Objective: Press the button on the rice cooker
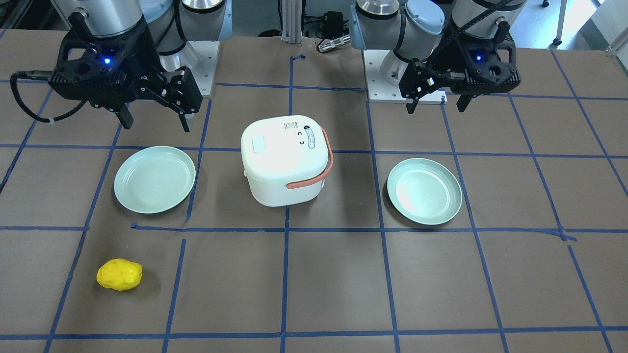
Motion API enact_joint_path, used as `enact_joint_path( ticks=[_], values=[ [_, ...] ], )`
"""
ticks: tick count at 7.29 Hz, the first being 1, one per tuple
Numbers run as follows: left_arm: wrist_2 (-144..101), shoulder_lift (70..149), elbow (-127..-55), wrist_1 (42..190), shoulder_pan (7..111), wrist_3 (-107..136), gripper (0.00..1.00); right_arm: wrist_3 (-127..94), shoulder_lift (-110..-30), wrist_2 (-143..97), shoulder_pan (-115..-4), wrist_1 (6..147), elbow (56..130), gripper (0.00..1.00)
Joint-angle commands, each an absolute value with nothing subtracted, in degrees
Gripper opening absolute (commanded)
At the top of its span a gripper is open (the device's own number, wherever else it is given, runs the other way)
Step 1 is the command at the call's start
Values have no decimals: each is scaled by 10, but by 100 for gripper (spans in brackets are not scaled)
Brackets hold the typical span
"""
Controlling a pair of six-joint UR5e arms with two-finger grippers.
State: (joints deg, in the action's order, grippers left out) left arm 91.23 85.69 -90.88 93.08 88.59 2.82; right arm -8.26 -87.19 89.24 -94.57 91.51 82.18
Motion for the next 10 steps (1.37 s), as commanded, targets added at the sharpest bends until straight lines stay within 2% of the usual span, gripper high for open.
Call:
enact_joint_path(
  ticks=[1,7,8,9,10],
  values=[
    [912,857,-909,931,886,29,100,-83,-872,892,-946,915,822,100],
    [912,857,-909,931,886,28,100,-83,-873,892,-947,914,822,99],
    [912,857,-909,931,886,29,100,-83,-872,891,-947,913,822,81],
    [912,857,-909,931,886,28,100,-85,-873,889,-950,911,822,43],
    [912,857,-909,931,886,29,100,-86,-873,882,-952,911,822,10]
  ],
)
